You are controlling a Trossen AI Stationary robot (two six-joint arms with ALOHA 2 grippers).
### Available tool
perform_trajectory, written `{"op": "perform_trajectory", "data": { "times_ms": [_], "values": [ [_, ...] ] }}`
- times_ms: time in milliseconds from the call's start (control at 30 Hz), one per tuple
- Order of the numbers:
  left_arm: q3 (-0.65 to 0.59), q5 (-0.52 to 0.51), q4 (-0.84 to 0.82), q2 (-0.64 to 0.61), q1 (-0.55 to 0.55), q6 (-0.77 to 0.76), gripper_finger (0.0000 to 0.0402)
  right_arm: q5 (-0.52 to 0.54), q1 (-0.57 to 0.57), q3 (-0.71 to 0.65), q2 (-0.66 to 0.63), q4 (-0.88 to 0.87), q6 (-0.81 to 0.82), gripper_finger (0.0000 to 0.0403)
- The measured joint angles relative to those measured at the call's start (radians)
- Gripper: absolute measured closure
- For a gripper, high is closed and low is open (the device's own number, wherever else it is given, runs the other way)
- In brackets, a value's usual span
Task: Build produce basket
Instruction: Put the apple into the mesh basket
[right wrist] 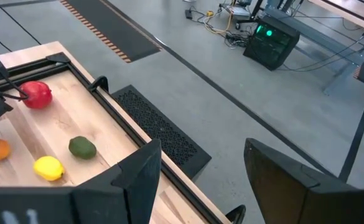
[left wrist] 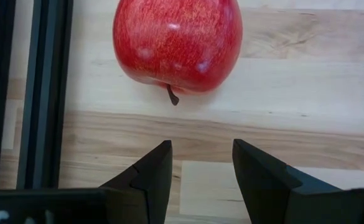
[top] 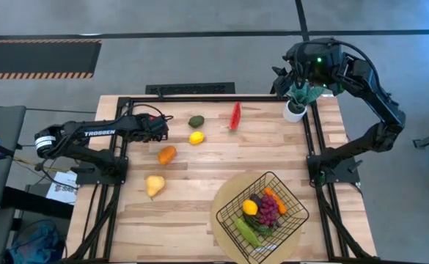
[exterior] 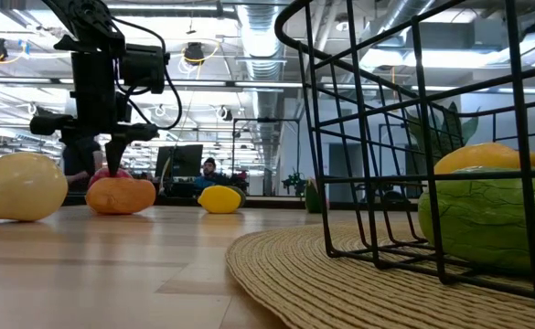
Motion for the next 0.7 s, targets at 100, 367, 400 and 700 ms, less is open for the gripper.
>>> {"op": "perform_trajectory", "data": {
  "times_ms": [100,367,400,700],
  "values": [
    [0.000,0.001,0.000,0.000,0.000,0.000,0.0246,0.001,0.000,0.000,0.000,0.000,-0.007,0.0155],
    [0.000,0.014,0.000,0.000,0.000,0.000,0.0246,0.002,-0.016,0.000,0.000,-0.001,-0.058,0.0155],
    [0.000,0.014,0.000,0.000,0.000,0.001,0.0246,0.002,-0.024,0.000,0.000,-0.001,-0.060,0.0155],
    [0.000,-0.010,0.000,0.000,0.000,0.015,0.0246,0.001,-0.116,0.000,0.000,-0.001,-0.060,0.0155]
  ]
}}
